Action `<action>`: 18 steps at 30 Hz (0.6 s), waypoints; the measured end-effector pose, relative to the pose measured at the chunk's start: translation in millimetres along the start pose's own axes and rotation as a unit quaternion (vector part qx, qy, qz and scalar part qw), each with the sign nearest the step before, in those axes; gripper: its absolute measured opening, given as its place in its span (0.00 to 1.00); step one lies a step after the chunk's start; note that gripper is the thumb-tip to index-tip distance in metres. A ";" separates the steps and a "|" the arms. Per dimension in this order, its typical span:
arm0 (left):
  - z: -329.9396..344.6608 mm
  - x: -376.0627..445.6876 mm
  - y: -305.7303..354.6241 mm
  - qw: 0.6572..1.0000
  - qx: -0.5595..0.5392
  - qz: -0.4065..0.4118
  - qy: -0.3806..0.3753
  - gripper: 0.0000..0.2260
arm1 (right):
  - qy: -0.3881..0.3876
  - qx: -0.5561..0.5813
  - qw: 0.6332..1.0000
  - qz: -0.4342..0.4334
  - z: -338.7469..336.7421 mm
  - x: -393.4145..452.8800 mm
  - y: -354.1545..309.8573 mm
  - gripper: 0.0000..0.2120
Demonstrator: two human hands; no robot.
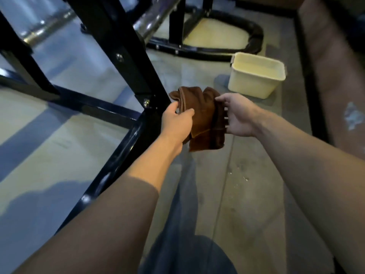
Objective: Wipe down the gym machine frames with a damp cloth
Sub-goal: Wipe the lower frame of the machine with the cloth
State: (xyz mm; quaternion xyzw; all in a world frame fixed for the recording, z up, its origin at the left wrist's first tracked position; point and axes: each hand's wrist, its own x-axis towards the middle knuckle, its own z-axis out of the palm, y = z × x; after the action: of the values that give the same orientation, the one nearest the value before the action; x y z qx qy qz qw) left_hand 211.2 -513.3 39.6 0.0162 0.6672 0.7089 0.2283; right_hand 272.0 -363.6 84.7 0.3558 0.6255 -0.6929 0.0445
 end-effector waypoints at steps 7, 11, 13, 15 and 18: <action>-35.4 -13.8 48.9 0.989 -0.142 -0.033 -0.020 0.10 | -0.009 0.060 0.997 -0.052 34.2 -31.7 -22.7 0.15; -54.2 -16.9 56.1 0.993 -0.109 -0.036 -0.002 0.08 | 0.008 0.065 0.996 -0.063 58.8 -22.3 -6.5 0.13; -61.5 -13.7 55.2 0.996 -0.087 -0.024 0.008 0.14 | 0.006 0.071 0.995 -0.067 62.7 -20.7 -6.1 0.17; -73.0 -13.6 59.2 0.997 -0.068 -0.018 0.018 0.17 | -0.002 0.109 0.991 -0.080 65.9 -21.3 -8.8 0.13; -85.7 -20.5 61.6 0.997 -0.048 -0.028 0.053 0.14 | 0.022 0.141 0.986 -0.084 77.3 -31.8 -9.8 0.15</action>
State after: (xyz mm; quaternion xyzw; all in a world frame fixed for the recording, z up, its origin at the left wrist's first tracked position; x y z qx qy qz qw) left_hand 182.9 -601.1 94.7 -0.0518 0.6437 0.7333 0.2128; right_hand 256.9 -443.3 107.6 0.3195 0.5501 -0.7675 -0.0785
